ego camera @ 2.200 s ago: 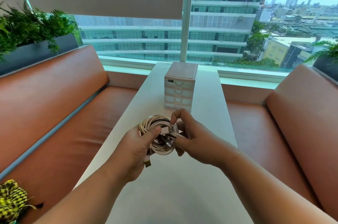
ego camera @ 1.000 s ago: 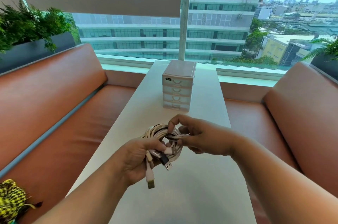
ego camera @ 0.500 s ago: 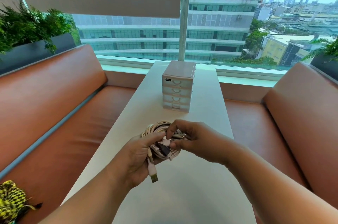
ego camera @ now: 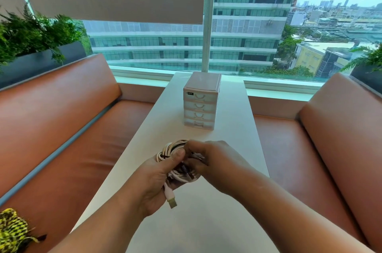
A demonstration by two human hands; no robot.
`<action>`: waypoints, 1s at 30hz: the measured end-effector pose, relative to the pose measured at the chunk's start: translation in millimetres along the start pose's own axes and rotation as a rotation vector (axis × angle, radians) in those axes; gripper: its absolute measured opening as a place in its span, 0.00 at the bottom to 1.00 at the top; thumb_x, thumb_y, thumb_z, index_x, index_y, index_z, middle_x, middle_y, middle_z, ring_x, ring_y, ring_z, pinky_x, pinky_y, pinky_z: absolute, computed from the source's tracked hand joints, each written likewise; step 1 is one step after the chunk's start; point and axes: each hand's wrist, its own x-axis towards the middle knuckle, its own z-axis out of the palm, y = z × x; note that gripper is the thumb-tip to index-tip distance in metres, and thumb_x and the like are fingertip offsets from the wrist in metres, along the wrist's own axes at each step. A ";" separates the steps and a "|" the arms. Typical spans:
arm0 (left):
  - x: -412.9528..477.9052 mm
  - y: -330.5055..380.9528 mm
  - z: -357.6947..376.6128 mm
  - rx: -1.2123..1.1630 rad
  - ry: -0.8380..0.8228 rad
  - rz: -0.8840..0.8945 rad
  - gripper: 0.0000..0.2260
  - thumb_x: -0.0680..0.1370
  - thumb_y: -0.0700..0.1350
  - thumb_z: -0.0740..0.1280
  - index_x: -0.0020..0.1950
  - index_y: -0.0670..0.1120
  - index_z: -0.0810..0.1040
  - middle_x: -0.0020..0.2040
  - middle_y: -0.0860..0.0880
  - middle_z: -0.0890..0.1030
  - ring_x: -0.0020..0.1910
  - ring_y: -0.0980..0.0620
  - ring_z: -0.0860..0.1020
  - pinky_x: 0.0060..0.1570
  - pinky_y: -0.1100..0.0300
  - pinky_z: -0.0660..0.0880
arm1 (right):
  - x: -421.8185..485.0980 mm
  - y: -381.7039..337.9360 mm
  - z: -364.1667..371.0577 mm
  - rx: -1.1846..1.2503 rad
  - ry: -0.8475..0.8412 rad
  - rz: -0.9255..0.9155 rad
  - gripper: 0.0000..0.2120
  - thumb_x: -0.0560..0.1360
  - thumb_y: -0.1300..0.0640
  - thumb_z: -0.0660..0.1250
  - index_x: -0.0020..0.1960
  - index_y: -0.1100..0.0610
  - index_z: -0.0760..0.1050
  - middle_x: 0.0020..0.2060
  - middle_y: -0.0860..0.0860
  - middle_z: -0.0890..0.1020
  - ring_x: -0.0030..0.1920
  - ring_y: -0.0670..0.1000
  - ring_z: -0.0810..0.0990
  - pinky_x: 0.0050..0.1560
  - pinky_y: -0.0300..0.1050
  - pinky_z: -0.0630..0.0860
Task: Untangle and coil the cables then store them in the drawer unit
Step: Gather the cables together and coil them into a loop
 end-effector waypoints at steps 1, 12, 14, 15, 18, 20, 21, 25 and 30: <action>0.6 0.1 0.8 -0.008 0.021 0.014 0.21 0.71 0.44 0.69 0.62 0.37 0.77 0.46 0.41 0.84 0.43 0.48 0.83 0.41 0.55 0.80 | -0.2 -0.6 1.0 0.046 -0.013 0.003 0.03 0.78 0.49 0.63 0.51 0.44 0.74 0.45 0.50 0.81 0.45 0.51 0.78 0.47 0.49 0.77; -0.3 -6.0 2.2 0.080 0.032 -0.001 0.20 0.72 0.44 0.68 0.62 0.40 0.77 0.53 0.40 0.84 0.49 0.47 0.83 0.49 0.53 0.81 | -1.9 7.2 4.4 0.151 -0.032 0.089 0.02 0.77 0.48 0.65 0.49 0.44 0.72 0.43 0.49 0.81 0.40 0.48 0.78 0.42 0.46 0.76; -0.8 -5.6 2.1 0.065 0.007 -0.023 0.19 0.72 0.41 0.67 0.63 0.40 0.76 0.54 0.39 0.83 0.51 0.46 0.83 0.51 0.54 0.81 | -1.8 8.5 7.1 0.116 0.013 0.109 0.03 0.77 0.46 0.63 0.50 0.44 0.72 0.41 0.50 0.81 0.37 0.48 0.77 0.39 0.46 0.75; -0.8 -5.9 1.9 0.049 0.011 -0.029 0.18 0.73 0.40 0.66 0.63 0.40 0.76 0.54 0.39 0.83 0.51 0.46 0.83 0.51 0.54 0.81 | -2.0 8.2 9.2 0.104 0.023 0.111 0.04 0.77 0.46 0.63 0.50 0.44 0.72 0.40 0.49 0.81 0.35 0.48 0.77 0.38 0.46 0.75; -0.5 -8.2 2.1 -0.028 0.048 -0.041 0.16 0.74 0.39 0.65 0.61 0.37 0.76 0.52 0.38 0.83 0.47 0.45 0.83 0.51 0.51 0.81 | -2.6 8.3 15.5 0.138 0.034 0.115 0.04 0.76 0.45 0.65 0.49 0.43 0.72 0.37 0.48 0.80 0.31 0.43 0.73 0.34 0.41 0.71; 0.0 -9.8 2.4 -0.064 0.083 -0.040 0.15 0.75 0.39 0.65 0.61 0.36 0.77 0.51 0.38 0.83 0.43 0.47 0.83 0.48 0.51 0.81 | -2.3 11.1 17.3 0.187 -0.008 0.104 0.04 0.76 0.45 0.66 0.49 0.42 0.72 0.40 0.47 0.81 0.35 0.44 0.75 0.37 0.42 0.73; 0.3 -10.7 2.5 -0.081 0.095 -0.039 0.15 0.75 0.39 0.65 0.60 0.35 0.77 0.51 0.38 0.83 0.43 0.46 0.83 0.47 0.51 0.82 | -1.8 13.8 17.3 0.225 -0.047 0.099 0.05 0.76 0.45 0.66 0.50 0.42 0.72 0.42 0.46 0.81 0.40 0.46 0.77 0.42 0.45 0.76; 1.3 -14.4 2.4 -0.105 0.123 -0.056 0.14 0.75 0.39 0.65 0.58 0.33 0.77 0.53 0.35 0.82 0.48 0.41 0.83 0.46 0.50 0.82 | -0.8 21.8 12.6 0.344 -0.197 0.088 0.06 0.79 0.50 0.62 0.55 0.42 0.73 0.51 0.48 0.81 0.49 0.49 0.78 0.51 0.50 0.77; 1.0 -13.5 0.7 -0.001 0.080 -0.058 0.14 0.77 0.41 0.64 0.59 0.35 0.78 0.52 0.37 0.83 0.47 0.43 0.83 0.50 0.50 0.81 | 0.2 25.6 9.6 0.314 -0.211 0.102 0.06 0.78 0.52 0.66 0.51 0.42 0.71 0.48 0.51 0.81 0.41 0.50 0.78 0.40 0.49 0.75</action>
